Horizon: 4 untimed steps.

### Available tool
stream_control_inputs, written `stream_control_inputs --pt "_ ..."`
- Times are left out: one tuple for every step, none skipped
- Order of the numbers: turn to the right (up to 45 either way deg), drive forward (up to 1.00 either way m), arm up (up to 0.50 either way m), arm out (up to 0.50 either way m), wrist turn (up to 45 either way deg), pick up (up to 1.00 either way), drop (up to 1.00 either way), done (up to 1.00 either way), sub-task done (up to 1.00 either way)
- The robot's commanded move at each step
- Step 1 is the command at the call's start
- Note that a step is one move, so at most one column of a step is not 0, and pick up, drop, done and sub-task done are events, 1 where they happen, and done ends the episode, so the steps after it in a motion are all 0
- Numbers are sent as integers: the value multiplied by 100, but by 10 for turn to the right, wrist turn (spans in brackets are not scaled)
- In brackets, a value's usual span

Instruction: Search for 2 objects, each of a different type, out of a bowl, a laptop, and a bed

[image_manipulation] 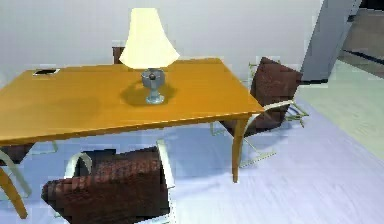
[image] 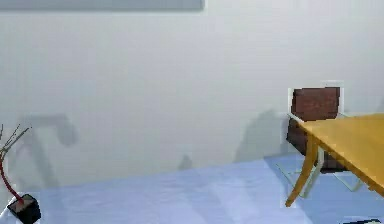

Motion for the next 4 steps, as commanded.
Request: stream_control_inputs --pt "0 85 0 0 0 0 0 0 0" --pt "450 0 0 0 0 0 0 0 0" --pt "450 0 0 0 0 0 0 0 0" --pt "0 0 0 0 0 0 0 100 0"
